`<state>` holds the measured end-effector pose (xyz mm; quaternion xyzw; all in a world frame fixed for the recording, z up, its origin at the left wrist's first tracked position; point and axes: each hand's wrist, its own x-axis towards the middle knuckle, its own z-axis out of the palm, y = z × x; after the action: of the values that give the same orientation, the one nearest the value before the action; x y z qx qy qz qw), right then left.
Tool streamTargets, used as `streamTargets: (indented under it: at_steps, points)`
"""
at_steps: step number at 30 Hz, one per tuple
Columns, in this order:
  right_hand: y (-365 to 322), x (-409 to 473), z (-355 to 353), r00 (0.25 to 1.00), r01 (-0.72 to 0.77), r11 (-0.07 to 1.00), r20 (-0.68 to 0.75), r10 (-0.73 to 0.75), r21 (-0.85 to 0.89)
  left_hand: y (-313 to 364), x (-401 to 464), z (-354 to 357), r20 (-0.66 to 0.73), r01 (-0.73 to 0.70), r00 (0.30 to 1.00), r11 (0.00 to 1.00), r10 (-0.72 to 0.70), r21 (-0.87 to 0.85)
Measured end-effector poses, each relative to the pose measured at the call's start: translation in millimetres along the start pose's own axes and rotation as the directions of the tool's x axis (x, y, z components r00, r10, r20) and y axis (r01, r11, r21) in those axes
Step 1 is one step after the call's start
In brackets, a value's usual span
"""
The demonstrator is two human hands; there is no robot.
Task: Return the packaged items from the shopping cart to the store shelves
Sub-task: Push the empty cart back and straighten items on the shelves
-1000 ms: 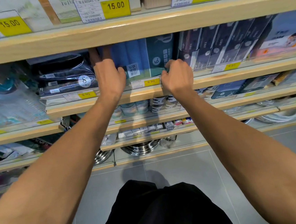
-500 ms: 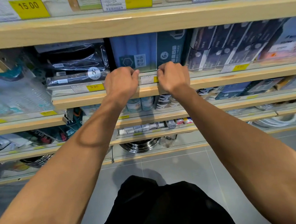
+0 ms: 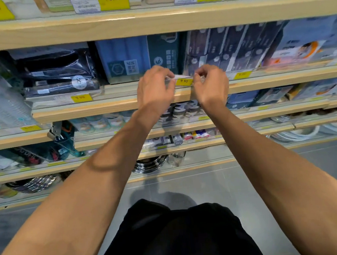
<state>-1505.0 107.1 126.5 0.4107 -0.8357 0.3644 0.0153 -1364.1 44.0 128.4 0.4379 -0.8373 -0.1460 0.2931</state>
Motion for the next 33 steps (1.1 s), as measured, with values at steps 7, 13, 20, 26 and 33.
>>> streamTargets:
  at_steps: [7, 13, 20, 26, 33]
  points:
    - [103, 41, -62, 0.999, -0.011, 0.995, 0.03, 0.014, -0.097, 77, 1, 46, -0.19, 0.145, 0.977, 0.947, -0.093, 0.287]
    - [131, 64, -75, 0.971, 0.201, 0.972, 0.158, -0.181, -0.12, 132, 12, 77, 0.164, -0.229, 0.966, 0.952, 0.198, 0.202]
    - [147, 79, -75, 0.932, 0.305, 0.944, 0.244, -0.268, -0.127, 133, 15, 100, 0.256, -0.097, 0.967, 0.931, 0.004, 0.352]
    - [145, 79, -68, 0.911, 0.379, 0.921, 0.211, -0.355, -0.088, 128, 8, 87, 0.143, 0.004, 0.988, 0.939, -0.057, 0.343]
    - [85, 63, -40, 0.804, 0.525, 0.851, 0.307, -0.509, 0.035, 73, 9, 37, -0.204, 0.261, 0.958, 0.907, -0.202, 0.332]
